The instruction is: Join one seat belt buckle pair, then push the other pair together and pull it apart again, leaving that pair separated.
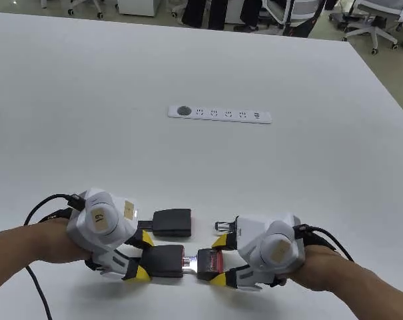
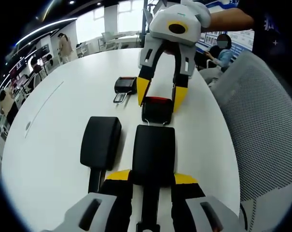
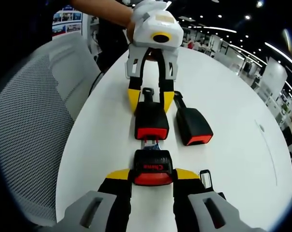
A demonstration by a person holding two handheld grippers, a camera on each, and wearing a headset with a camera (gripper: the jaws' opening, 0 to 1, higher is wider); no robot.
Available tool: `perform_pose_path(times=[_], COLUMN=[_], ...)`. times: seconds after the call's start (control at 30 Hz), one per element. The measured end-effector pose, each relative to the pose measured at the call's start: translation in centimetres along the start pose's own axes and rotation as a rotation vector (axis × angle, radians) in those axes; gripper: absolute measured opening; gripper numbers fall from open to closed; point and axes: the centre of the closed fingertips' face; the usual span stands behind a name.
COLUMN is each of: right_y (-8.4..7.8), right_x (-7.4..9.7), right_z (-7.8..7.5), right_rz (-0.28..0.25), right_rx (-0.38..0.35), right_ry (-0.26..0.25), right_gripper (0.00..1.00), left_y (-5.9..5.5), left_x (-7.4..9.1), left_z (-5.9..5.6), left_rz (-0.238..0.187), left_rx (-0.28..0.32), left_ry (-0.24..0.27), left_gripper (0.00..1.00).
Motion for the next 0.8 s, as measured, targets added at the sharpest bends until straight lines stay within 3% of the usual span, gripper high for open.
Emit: perform_pose_path(times=[0.8], right_y=[0.33], right_x=[-0.62], right_z=[-0.08], right_rz=[0.015], right_rx=[-0.018], right_ry=[0.002], right_gripper=[0.28], left_y=[0.07], left_x=[-0.08], left_z=[-0.01], left_rz=[0.014], left_rx=[0.003], left_ry=[0.004], left_gripper=[0.3])
Point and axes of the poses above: the centre of the closed fingertips' face, and the gripper's own axes: x roughly backward along the fingers, z roughly to its left, y roughly out of its top, and after that the axes turned 3 degrees about x, right-handed
